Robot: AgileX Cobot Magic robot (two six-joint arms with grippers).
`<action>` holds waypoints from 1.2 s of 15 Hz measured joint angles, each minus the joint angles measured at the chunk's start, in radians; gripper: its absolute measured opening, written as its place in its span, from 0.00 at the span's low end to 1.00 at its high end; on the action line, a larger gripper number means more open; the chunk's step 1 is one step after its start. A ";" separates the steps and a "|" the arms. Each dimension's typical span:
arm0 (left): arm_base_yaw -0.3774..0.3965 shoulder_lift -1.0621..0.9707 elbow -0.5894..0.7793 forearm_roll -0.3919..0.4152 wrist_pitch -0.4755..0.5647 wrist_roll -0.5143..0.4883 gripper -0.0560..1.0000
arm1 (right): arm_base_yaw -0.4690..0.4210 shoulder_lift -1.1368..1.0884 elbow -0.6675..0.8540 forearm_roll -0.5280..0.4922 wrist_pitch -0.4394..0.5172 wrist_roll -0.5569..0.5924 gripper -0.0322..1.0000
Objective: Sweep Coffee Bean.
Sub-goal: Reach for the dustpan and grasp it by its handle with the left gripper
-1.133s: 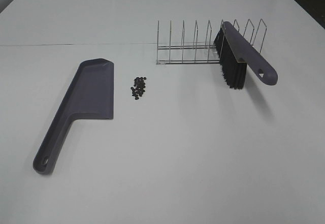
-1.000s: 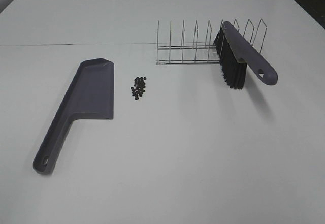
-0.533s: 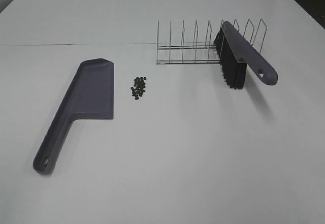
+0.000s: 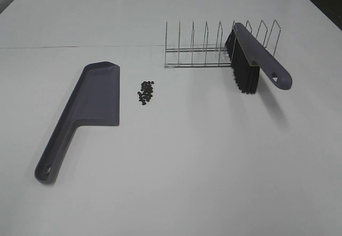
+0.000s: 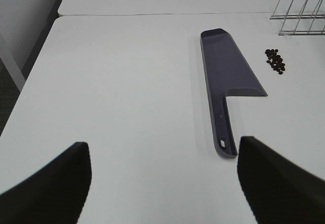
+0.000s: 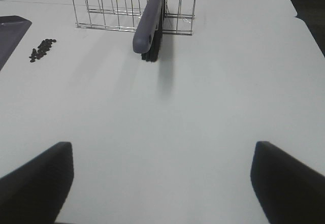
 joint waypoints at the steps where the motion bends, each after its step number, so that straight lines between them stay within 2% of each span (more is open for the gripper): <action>1: 0.000 0.000 0.000 0.000 0.000 0.000 0.76 | 0.000 0.000 0.000 0.000 0.000 0.000 0.84; 18: 0.000 0.000 0.000 0.000 0.000 0.000 0.76 | 0.000 0.000 0.000 0.000 0.000 0.000 0.84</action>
